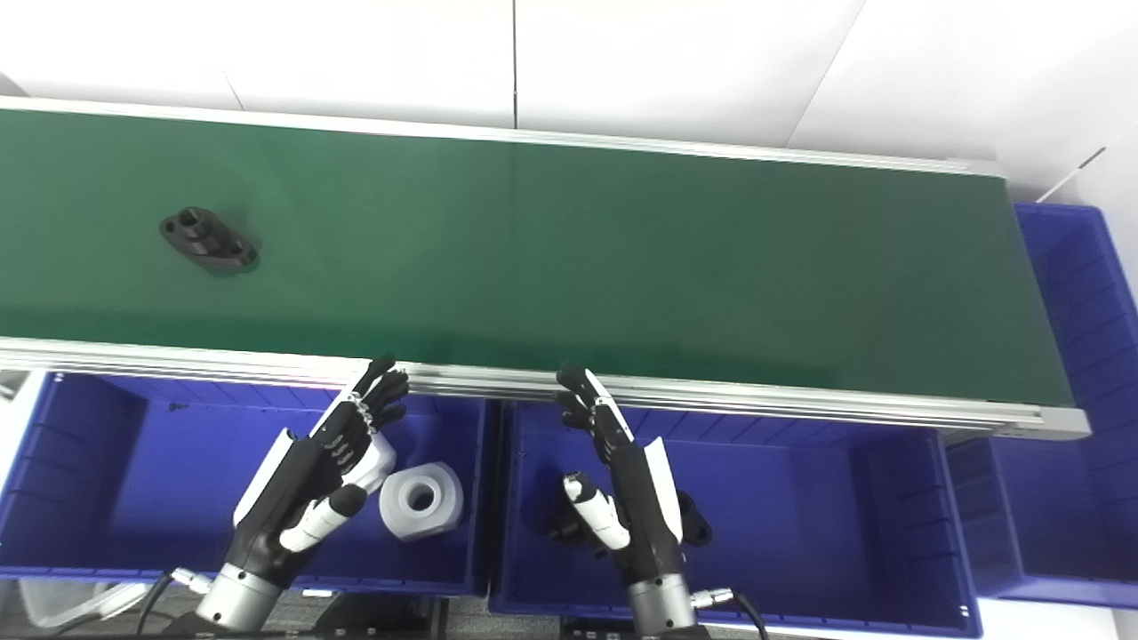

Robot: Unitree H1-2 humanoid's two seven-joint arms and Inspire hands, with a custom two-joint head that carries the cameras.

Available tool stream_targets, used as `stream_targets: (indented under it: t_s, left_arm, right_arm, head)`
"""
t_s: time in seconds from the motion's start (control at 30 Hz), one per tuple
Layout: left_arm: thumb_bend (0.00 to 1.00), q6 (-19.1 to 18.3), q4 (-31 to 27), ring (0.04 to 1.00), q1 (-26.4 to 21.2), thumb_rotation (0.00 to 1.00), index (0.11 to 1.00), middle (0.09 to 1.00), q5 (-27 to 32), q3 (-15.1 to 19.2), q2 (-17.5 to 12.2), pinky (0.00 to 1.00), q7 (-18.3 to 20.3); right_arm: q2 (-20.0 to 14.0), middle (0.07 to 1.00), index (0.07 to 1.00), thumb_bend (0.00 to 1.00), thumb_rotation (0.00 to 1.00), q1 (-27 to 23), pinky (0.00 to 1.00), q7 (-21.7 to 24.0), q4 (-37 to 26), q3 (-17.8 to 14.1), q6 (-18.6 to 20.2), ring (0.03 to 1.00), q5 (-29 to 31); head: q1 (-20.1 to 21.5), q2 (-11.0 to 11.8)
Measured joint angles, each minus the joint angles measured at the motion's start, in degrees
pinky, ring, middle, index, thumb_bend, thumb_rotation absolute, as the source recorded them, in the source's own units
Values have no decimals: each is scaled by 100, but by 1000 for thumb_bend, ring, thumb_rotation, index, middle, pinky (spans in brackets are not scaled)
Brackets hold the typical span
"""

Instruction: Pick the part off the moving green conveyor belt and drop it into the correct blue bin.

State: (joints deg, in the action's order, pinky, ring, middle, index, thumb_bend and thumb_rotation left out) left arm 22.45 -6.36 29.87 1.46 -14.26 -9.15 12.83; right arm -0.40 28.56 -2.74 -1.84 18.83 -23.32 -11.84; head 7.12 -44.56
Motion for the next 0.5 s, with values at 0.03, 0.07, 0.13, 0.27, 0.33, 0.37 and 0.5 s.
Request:
stream_targets:
  t_s: [0.03,0.07,0.13,0.27,0.33,0.37,0.5]
  left_arm:
    - [738,-1,0,950,0,771,968,950,0,-2,0,927,0]
    - [737,-1,0,950,0,772,969,951,0,-4,-1,927,1]
    - [736,0,1,948,-2,770,968,949,0,-6,-1,926,1]
    - [730,1,45,956,-7,756,966,950,1,-32,4,944,1]
    - [741,10,172,952,-21,752,958,945,2,-58,19,938,2]
    - [742,10,231,953,-27,753,959,945,1,-71,32,938,2]
    - [749,117,518,942,-75,727,946,939,0,-98,107,908,2]
  right_arm:
    - [0,892,914,854,981,0,812,0,0,0,0,854,-1]
    - [1,892,915,854,981,0,812,0,0,0,0,855,-1]
    - [1,892,912,855,980,0,808,0,0,-1,0,852,-1]
    - [-7,895,912,868,970,-10,811,0,57,-9,-1,856,25]
    - [-38,893,910,874,970,-42,808,1,215,-14,-3,855,54]
    - [-69,893,909,875,969,-50,807,2,270,-15,-3,855,79]
    - [-212,889,904,885,955,-119,793,-6,468,-14,-7,845,214]
  head:
    - [-9,9]
    - [-9,9]
    - [-44,79]
    - [-210,316]
    - [-316,501]
    - [-316,501]
    - [-431,817]
